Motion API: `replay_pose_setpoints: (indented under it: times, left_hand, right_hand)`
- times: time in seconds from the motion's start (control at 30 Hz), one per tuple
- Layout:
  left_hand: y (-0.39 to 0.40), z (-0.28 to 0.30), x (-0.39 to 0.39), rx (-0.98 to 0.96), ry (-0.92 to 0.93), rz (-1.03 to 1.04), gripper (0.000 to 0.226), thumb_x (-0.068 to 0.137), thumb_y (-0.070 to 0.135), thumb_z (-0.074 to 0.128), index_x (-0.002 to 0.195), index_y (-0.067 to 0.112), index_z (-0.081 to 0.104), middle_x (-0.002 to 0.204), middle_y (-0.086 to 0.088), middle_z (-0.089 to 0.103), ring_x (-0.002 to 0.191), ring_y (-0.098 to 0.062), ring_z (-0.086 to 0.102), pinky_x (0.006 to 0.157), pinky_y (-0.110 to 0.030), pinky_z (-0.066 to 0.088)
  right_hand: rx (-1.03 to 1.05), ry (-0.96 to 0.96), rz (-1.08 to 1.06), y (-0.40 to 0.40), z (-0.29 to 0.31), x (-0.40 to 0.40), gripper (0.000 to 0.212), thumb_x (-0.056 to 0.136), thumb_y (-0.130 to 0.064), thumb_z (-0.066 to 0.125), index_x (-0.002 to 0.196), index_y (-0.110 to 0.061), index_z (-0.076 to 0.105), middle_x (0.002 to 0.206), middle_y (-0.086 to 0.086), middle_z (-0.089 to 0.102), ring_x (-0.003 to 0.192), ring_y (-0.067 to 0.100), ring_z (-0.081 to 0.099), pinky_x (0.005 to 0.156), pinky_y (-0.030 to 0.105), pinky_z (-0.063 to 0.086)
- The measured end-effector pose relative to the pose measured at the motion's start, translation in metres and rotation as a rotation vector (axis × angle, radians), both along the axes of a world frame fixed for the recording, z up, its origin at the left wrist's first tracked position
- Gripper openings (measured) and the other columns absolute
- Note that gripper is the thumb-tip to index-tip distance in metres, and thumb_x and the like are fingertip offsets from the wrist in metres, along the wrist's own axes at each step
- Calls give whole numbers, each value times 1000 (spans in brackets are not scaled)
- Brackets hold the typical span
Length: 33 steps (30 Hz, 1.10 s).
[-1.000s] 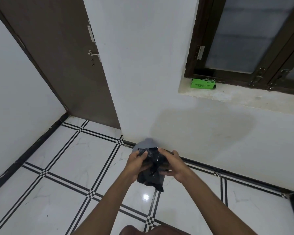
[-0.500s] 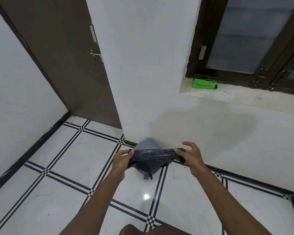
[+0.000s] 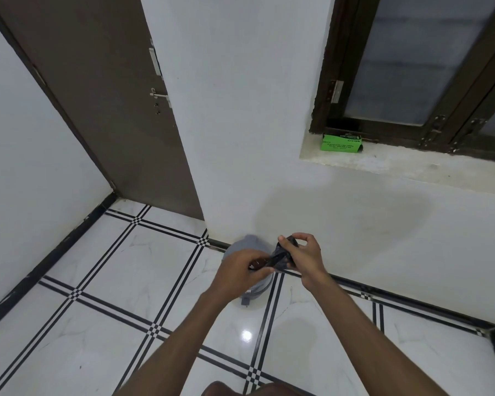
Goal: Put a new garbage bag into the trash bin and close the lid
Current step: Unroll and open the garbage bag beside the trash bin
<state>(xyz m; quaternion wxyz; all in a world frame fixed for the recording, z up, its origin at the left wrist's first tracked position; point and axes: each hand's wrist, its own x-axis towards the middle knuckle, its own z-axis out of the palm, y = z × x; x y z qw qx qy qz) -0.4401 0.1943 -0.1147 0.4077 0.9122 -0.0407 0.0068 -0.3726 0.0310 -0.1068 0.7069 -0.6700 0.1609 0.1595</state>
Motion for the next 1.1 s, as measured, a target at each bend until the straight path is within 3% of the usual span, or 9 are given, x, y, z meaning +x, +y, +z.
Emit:
replay_pose_setpoints:
  times: [0.13, 0.23, 0.33, 0.5, 0.63, 0.77, 0.9, 1.0, 1.1]
  left_hand:
    - [-2, -8, 5, 56, -7, 54, 17, 90, 30, 64, 84, 17, 73, 74, 2, 70, 67, -16, 63, 67, -43, 51]
    - [-6, -1, 9, -57, 16, 210, 24, 81, 32, 75, 69, 15, 63, 62, -1, 64, 55, -17, 56, 57, -37, 47]
    - [-10, 8, 16, -152, 45, 306, 40, 74, 33, 82, 60, 21, 46, 54, 6, 51, 50, -10, 42, 53, -27, 37]
    - [-16, 10, 21, -181, 72, 276, 44, 67, 49, 80, 64, 21, 46, 57, 3, 52, 52, -15, 44, 53, -36, 42]
    - [-15, 4, 18, -206, 109, 254, 48, 61, 61, 75, 68, 20, 54, 63, -1, 62, 58, -20, 59, 60, -43, 51]
    - [-6, 4, 15, -486, 138, 319, 33, 81, 35, 76, 67, 12, 58, 66, -2, 59, 65, -16, 55, 65, -37, 46]
    - [12, 6, 12, -836, 180, 608, 23, 91, 23, 67, 77, 9, 57, 86, -15, 67, 80, -24, 66, 67, -28, 57]
    - [30, 5, 12, -1028, 171, 818, 20, 97, 21, 58, 84, 6, 55, 99, -17, 69, 83, -23, 70, 63, -27, 59]
    - [41, 6, 12, -1078, 154, 910, 18, 100, 21, 53, 87, 8, 53, 99, -14, 68, 79, -20, 69, 60, -27, 59]
  right_hand:
    - [15, 7, -4, -2, 3, 5, 46, 84, -33, 78, 117, -13, 53, 93, 13, 68, 67, 18, 67, 53, 26, 55]
    - [97, 1, 35, -4, 6, 6, 44, 88, -48, 69, 116, -16, 55, 106, 14, 71, 84, 23, 71, 68, 32, 58]
    - [129, -27, 117, -6, 10, -1, 44, 91, -50, 63, 118, -17, 54, 109, 10, 72, 96, 21, 70, 72, 30, 57]
    - [124, -62, 278, -14, 5, -11, 45, 86, -35, 75, 122, -19, 54, 96, 8, 76, 91, 21, 73, 91, 38, 57]
    - [83, -102, 251, -18, 2, -4, 38, 84, -10, 77, 117, -11, 58, 98, 22, 74, 92, 29, 73, 89, 41, 58]
    - [92, -98, 170, -23, -1, 1, 25, 88, -3, 71, 105, -11, 55, 90, 19, 68, 89, 29, 72, 81, 37, 61]
    - [-16, -146, 69, -32, -8, 6, 17, 93, 3, 58, 91, -11, 48, 91, 14, 58, 86, 26, 68, 72, 33, 62]
    - [-174, -238, 74, -43, -15, 12, 24, 91, 11, 46, 78, -8, 51, 93, 14, 59, 91, 29, 69, 71, 31, 62]
    - [-353, -342, 160, -50, -21, 17, 51, 85, 16, 35, 78, -19, 72, 105, 6, 62, 100, 26, 65, 79, 37, 61]
